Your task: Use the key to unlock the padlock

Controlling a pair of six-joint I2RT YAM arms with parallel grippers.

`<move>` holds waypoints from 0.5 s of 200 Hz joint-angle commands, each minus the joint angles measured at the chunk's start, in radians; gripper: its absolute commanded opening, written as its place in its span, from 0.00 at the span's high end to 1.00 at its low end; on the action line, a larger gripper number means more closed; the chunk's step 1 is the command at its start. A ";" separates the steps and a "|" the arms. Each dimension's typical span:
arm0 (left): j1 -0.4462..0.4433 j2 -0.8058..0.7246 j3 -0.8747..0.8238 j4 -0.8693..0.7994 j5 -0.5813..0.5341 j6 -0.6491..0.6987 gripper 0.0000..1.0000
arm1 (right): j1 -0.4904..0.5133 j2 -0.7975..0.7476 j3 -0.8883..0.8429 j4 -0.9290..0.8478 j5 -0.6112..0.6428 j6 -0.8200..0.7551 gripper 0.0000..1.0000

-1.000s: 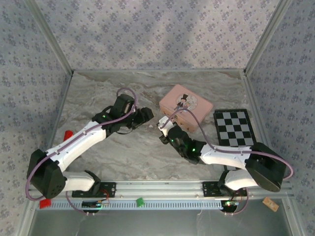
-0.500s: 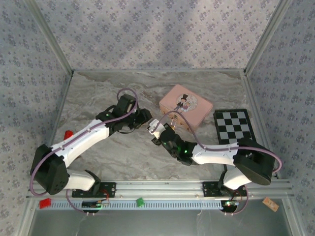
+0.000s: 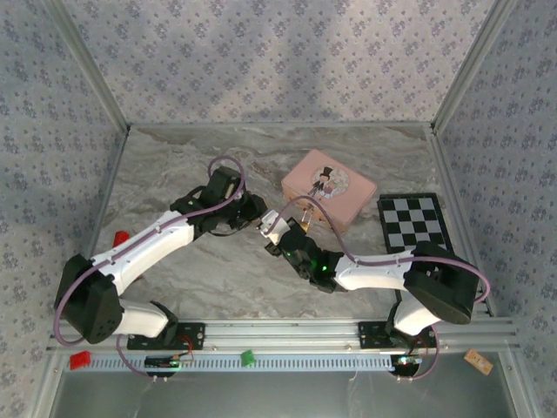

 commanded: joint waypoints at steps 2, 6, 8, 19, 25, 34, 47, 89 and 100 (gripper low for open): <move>-0.006 0.012 0.031 -0.004 0.020 0.015 0.80 | 0.009 0.015 0.025 0.041 0.032 -0.010 1.00; -0.006 0.012 0.029 0.001 0.020 0.015 0.81 | 0.008 0.015 0.025 0.040 0.033 -0.010 1.00; -0.006 0.012 0.028 0.003 0.020 0.015 0.81 | 0.009 0.015 0.025 0.042 0.033 -0.010 1.00; -0.006 0.012 0.024 0.009 0.019 0.013 0.85 | 0.009 0.016 0.027 0.041 0.034 -0.011 1.00; -0.006 0.012 0.023 0.011 0.019 0.013 0.86 | 0.010 0.017 0.027 0.041 0.035 -0.011 1.00; -0.006 0.011 0.022 0.009 0.016 0.014 0.87 | 0.009 0.018 0.028 0.041 0.037 -0.011 1.00; -0.006 0.011 0.022 0.009 0.013 0.016 0.88 | 0.011 0.018 0.027 0.044 0.037 -0.010 1.00; -0.006 0.013 0.024 0.008 0.010 0.022 0.97 | 0.014 0.022 0.028 0.052 0.038 -0.009 1.00; -0.006 0.013 0.023 0.009 0.008 0.024 1.00 | 0.015 0.025 0.029 0.053 0.039 -0.010 1.00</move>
